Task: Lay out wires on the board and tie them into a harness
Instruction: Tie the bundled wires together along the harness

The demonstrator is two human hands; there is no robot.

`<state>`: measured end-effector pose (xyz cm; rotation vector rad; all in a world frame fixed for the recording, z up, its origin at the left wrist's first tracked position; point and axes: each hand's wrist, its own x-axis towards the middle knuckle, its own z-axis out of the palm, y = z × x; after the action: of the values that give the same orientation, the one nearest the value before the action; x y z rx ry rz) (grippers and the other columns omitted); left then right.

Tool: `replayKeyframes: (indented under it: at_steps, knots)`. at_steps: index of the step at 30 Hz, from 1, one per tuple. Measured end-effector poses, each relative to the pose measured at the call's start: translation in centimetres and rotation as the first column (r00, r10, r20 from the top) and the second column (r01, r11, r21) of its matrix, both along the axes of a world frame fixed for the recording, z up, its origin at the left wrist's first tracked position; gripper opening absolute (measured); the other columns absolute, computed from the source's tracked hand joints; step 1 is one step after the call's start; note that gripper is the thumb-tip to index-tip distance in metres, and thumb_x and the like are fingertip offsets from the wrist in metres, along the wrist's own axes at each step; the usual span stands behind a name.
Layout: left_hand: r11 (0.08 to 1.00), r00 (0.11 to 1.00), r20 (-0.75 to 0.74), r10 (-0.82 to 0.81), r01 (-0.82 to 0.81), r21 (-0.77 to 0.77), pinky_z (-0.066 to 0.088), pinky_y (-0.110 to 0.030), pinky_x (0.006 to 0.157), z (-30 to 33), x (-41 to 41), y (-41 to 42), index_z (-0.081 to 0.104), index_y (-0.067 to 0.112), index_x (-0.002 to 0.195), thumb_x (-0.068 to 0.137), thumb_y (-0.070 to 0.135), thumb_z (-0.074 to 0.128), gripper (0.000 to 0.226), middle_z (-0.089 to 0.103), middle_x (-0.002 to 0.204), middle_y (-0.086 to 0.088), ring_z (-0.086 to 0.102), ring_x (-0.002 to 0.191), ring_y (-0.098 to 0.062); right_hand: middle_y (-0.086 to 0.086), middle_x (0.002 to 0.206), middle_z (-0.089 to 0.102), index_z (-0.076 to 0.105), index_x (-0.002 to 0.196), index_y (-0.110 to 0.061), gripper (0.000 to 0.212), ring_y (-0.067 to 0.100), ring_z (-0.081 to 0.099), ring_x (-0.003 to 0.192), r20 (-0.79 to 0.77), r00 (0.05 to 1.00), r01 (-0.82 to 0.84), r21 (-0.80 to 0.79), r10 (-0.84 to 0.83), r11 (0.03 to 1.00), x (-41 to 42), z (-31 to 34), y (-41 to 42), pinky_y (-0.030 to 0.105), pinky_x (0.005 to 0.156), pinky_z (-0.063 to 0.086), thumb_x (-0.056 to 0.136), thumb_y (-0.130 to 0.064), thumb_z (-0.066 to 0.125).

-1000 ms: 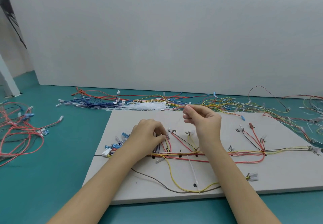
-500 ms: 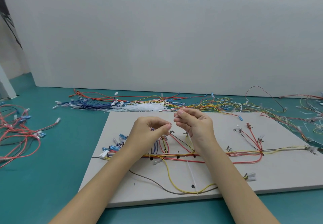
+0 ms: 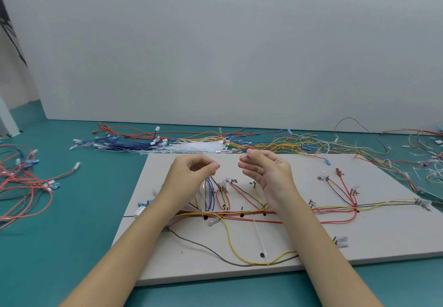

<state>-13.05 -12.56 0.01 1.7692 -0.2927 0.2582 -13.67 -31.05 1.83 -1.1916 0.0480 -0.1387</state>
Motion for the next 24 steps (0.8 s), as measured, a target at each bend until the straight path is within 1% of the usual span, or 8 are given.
replayKeyframes:
  at_steps: [5, 7, 10, 12, 14, 16, 20, 24]
  knots:
    - [0.998, 0.999, -0.044, -0.023, 0.026, 0.05, 0.05, -0.02, 0.065, 0.0, 0.4, 0.8, 0.075, 0.022, 0.075, 0.087, 0.023, 0.07, 0.013, 0.073, 0.074, 0.002, 0.063, 0.069, -0.004, 0.016, 0.086, 0.074, 0.069, 0.09, -0.002, 0.008, 0.024, 0.073, 0.077, -0.009, 1.0, -0.011, -0.02, 0.011, 1.0, 0.4, 0.0, -1.1, 0.022, 0.06, 0.057, 0.086, -0.009, 0.07]
    - [0.979, 0.996, -0.065, -0.063, 0.075, 0.188, 0.046, -0.016, 0.063, -0.1, 0.3, 1.3, 0.076, 0.027, 0.071, 0.079, 0.027, 0.078, 0.008, 0.072, 0.078, 0.003, 0.058, 0.068, -0.001, 0.016, 0.086, 0.074, 0.068, 0.088, -0.002, 0.008, 0.025, 0.073, 0.078, -0.027, 0.999, -0.021, -0.06, 0.02, 0.998, 0.5, 0.0, -1.8, 0.024, 0.06, 0.057, 0.084, -0.009, 0.071]
    - [0.885, 0.992, -0.108, -0.059, 0.102, 0.455, 0.04, -0.023, 0.066, -0.6, 0.0, 1.6, 0.077, 0.035, 0.072, 0.072, 0.028, 0.083, 0.009, 0.059, 0.085, 0.005, 0.049, 0.08, -0.008, 0.016, 0.079, 0.073, 0.064, 0.083, -0.003, 0.008, 0.026, 0.073, 0.073, -0.049, 0.999, -0.002, -0.122, -0.004, 0.993, 0.6, 0.0, -2.2, 0.026, 0.058, 0.058, 0.082, -0.006, 0.071]
    - [0.838, 0.992, -0.122, -0.031, 0.092, 0.538, 0.038, -0.025, 0.066, -0.5, -0.1, 1.6, 0.078, 0.033, 0.075, 0.073, 0.025, 0.082, 0.009, 0.053, 0.086, 0.007, 0.046, 0.086, -0.013, 0.015, 0.076, 0.072, 0.064, 0.082, -0.002, 0.008, 0.026, 0.072, 0.068, -0.052, 0.997, 0.043, -0.174, -0.053, 0.984, 0.6, 0.0, -2.3, 0.026, 0.054, 0.056, 0.081, -0.005, 0.072]
    - [0.842, 0.99, -0.136, -0.035, 0.102, 0.529, 0.039, -0.023, 0.064, -0.3, -0.1, 1.6, 0.076, 0.035, 0.074, 0.075, 0.02, 0.078, 0.015, 0.053, 0.088, 0.005, 0.048, 0.084, -0.013, 0.014, 0.072, 0.072, 0.064, 0.08, -0.002, 0.008, 0.025, 0.071, 0.065, -0.041, 0.993, 0.098, -0.214, -0.109, 0.972, 0.7, -0.1, -2.3, 0.025, 0.05, 0.054, 0.081, -0.004, 0.072]
    - [0.845, 0.992, -0.122, -0.033, 0.093, 0.527, 0.042, -0.023, 0.069, -0.2, -0.1, 1.7, 0.073, 0.04, 0.076, 0.079, 0.016, 0.073, 0.024, 0.054, 0.093, 0.001, 0.051, 0.088, -0.014, 0.013, 0.069, 0.071, 0.063, 0.078, -0.002, 0.009, 0.024, 0.071, 0.063, -0.025, 0.987, 0.145, -0.247, -0.156, 0.958, 0.8, -0.1, -2.5, 0.025, 0.047, 0.053, 0.081, -0.003, 0.071]
    - [0.807, 0.993, -0.117, 0.021, 0.052, 0.588, 0.044, -0.039, 0.097, -0.2, 0.2, 2.6, 0.069, 0.043, 0.08, 0.087, 0.001, 0.057, 0.044, 0.059, 0.106, 0.003, 0.05, 0.111, -0.022, 0.013, 0.067, 0.071, 0.062, 0.078, 0.0, 0.007, 0.023, 0.07, 0.06, -0.003, 0.979, 0.191, -0.317, -0.202, 0.929, 1.0, -0.3, -2.6, 0.025, 0.046, 0.052, 0.08, 0.0, 0.069]
    - [0.815, 0.994, -0.106, 0.029, 0.038, 0.578, 0.044, -0.04, 0.097, 0.0, 0.2, 2.9, 0.068, 0.044, 0.075, 0.085, -0.006, 0.053, 0.053, 0.059, 0.106, 0.005, 0.05, 0.109, -0.02, 0.012, 0.065, 0.07, 0.061, 0.073, -0.003, 0.011, 0.022, 0.069, 0.058, 0.026, 0.975, 0.214, -0.365, -0.22, 0.906, 1.1, -0.5, -2.7, 0.025, 0.045, 0.052, 0.08, 0.003, 0.068]
